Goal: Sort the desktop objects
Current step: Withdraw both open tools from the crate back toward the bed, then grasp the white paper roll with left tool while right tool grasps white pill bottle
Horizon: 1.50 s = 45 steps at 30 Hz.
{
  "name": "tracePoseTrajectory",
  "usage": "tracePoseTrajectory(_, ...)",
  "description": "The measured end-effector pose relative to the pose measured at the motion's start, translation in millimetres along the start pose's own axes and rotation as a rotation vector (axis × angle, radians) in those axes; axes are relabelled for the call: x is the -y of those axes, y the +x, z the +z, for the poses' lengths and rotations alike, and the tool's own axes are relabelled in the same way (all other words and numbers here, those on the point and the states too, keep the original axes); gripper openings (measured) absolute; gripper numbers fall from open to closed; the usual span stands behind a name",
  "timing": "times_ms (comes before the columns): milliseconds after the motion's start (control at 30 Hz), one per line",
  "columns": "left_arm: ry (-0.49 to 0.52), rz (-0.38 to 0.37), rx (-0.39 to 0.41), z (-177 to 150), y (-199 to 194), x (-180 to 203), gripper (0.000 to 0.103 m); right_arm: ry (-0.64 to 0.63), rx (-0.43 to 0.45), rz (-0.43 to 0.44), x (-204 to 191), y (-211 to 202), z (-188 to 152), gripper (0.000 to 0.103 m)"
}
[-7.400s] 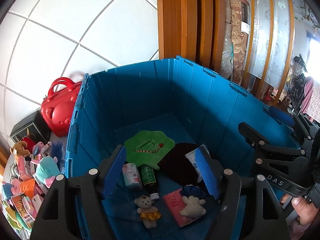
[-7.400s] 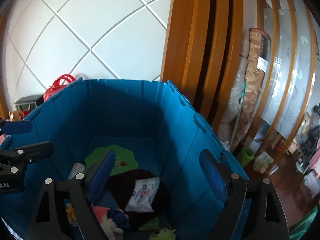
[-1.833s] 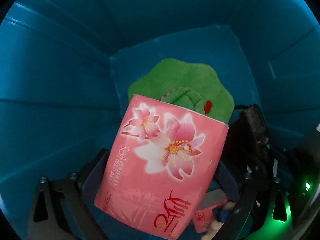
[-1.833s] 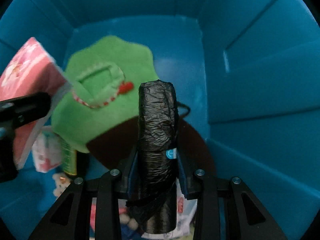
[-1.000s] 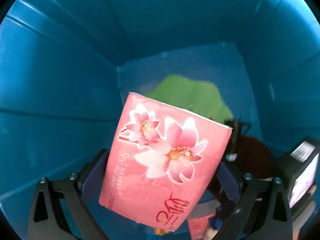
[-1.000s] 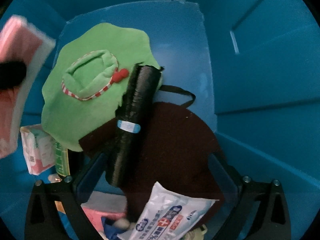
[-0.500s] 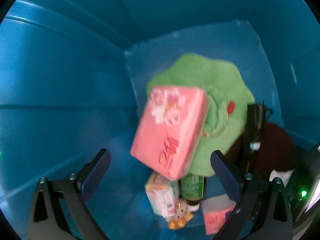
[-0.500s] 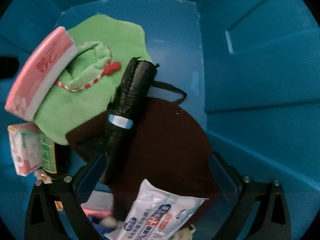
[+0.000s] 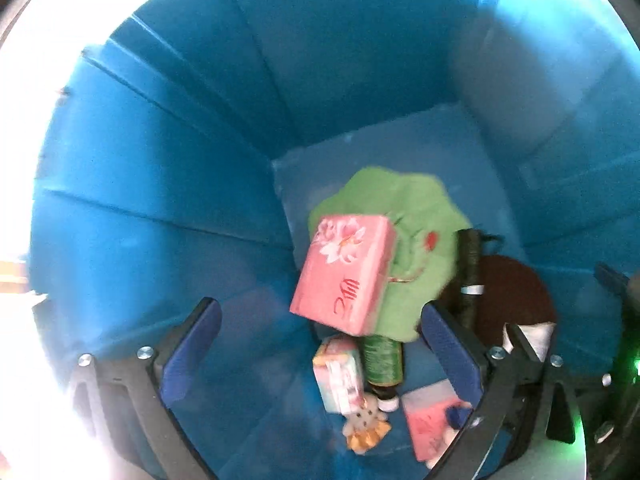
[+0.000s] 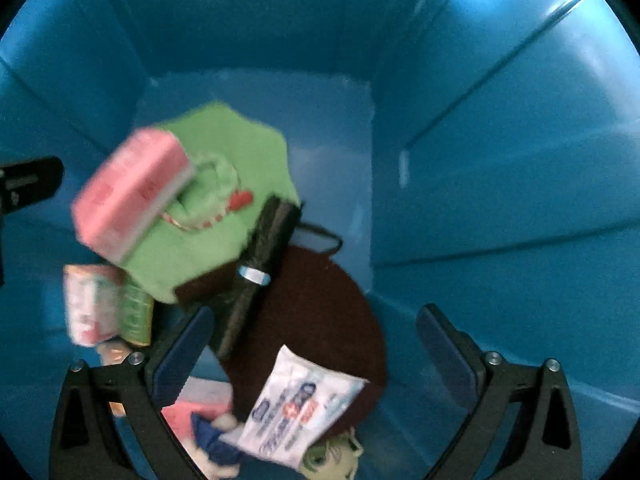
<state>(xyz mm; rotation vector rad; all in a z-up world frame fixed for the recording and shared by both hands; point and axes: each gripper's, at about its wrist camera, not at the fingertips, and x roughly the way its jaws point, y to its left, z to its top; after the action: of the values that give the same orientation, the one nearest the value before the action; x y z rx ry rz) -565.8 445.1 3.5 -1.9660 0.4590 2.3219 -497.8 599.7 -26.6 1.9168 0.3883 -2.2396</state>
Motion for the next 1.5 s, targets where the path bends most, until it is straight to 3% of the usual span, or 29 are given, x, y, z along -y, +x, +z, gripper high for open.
tracePoseTrajectory(33, 0.003, -0.013, 0.034, -5.0, -18.7, -3.0, 0.101, -0.002, 0.023, -0.006, 12.7, -7.5, 28.5, 0.103)
tracePoseTrajectory(200, -0.01, -0.053, 0.212, -41.3, -104.0, -31.1, 0.101, 0.012, 0.164, -0.025, 2.8, -62.0, 42.1, 0.103)
tracePoseTrajectory(400, -0.047, -0.114, 0.418, -110.6, -183.7, -87.6, 0.101, 0.026, 0.326, 0.059, -36.3, -148.5, 6.1, 0.103)
tracePoseTrajectory(567, -0.141, -0.143, 0.525, -186.6, -207.8, -158.0, 0.101, -0.029, 0.399, 0.123, -95.4, -185.7, -25.5, 0.103)
tracePoseTrajectory(733, -0.21, -0.131, 0.543, -258.3, -189.8, -219.8, 0.101, -0.117, 0.436, 0.217, -173.5, -196.9, -53.9, 0.103)
tracePoseTrajectory(1000, -0.366, -0.047, 0.538, -379.4, -131.2, -314.9, 0.101, -0.239, 0.465, 0.355, -295.9, -193.7, -84.5, 0.103)
tracePoseTrajectory(1133, -0.415, 0.007, 0.515, -430.2, -94.9, -347.2, 0.101, -0.289, 0.49, 0.384, -346.3, -183.0, -96.9, 0.103)
tracePoseTrajectory(1300, -0.467, 0.007, 0.474, -490.5, -28.4, -377.6, 0.101, -0.319, 0.451, 0.428, -401.0, -139.1, -103.3, 0.103)
tracePoseTrajectory(1500, -0.488, 0.009, 0.364, -544.3, 57.3, -375.7, 0.101, -0.289, 0.337, 0.39, -436.5, -62.1, -104.2, 0.103)
